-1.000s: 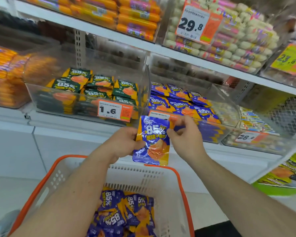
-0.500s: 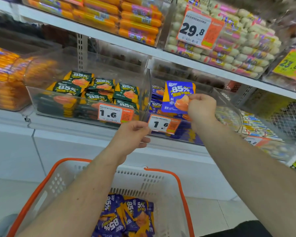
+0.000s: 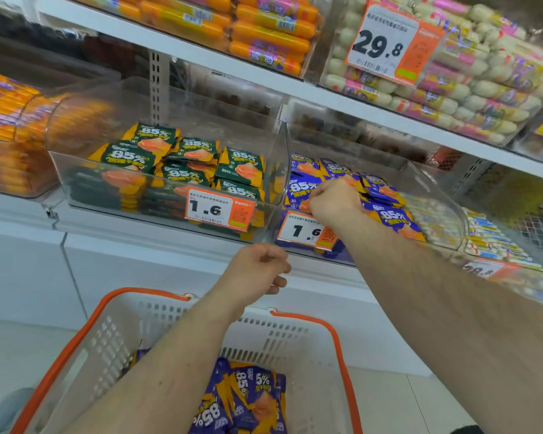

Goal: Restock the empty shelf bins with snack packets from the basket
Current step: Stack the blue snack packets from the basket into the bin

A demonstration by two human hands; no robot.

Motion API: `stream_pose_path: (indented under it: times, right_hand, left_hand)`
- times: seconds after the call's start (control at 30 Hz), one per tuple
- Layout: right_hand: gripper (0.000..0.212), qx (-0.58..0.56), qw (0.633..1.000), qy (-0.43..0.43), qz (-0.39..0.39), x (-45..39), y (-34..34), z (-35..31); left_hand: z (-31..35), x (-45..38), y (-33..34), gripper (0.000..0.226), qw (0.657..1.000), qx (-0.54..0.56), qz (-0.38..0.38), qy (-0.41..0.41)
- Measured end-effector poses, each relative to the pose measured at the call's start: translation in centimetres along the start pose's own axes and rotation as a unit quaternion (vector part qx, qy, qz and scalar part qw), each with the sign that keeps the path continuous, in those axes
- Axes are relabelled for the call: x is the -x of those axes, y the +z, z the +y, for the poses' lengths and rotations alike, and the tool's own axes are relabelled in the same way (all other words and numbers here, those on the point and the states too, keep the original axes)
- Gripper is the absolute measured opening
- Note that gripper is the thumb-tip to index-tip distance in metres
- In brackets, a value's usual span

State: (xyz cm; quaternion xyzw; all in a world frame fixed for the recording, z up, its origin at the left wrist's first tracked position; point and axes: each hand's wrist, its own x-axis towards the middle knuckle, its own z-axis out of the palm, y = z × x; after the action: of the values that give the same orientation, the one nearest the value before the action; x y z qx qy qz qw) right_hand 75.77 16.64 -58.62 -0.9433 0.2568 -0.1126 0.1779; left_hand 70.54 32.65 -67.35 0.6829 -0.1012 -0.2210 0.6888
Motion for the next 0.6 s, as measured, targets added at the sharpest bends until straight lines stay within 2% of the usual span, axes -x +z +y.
stream_pose_path:
  times: [0.5, 0.57, 0.6]
  right_hand:
    - [0.018, 0.052, 0.999, 0.007, -0.002, -0.4, 0.5, 0.2]
    - [0.019, 0.046, 0.999, -0.004, 0.01, 0.0, 0.5, 0.3]
    - [0.02, 0.044, 0.998, -0.025, 0.042, 0.3, 0.5, 0.4]
  left_hand:
    - [-1.7, -0.1, -0.2, 0.013, 0.999, -0.043, 0.006, -0.016]
    - [-2.0, -0.1, -0.4, 0.013, 0.998, -0.051, 0.005, -0.022]
    - [-2.3, 0.0, -0.5, 0.013, 0.998, -0.055, 0.004, -0.025]
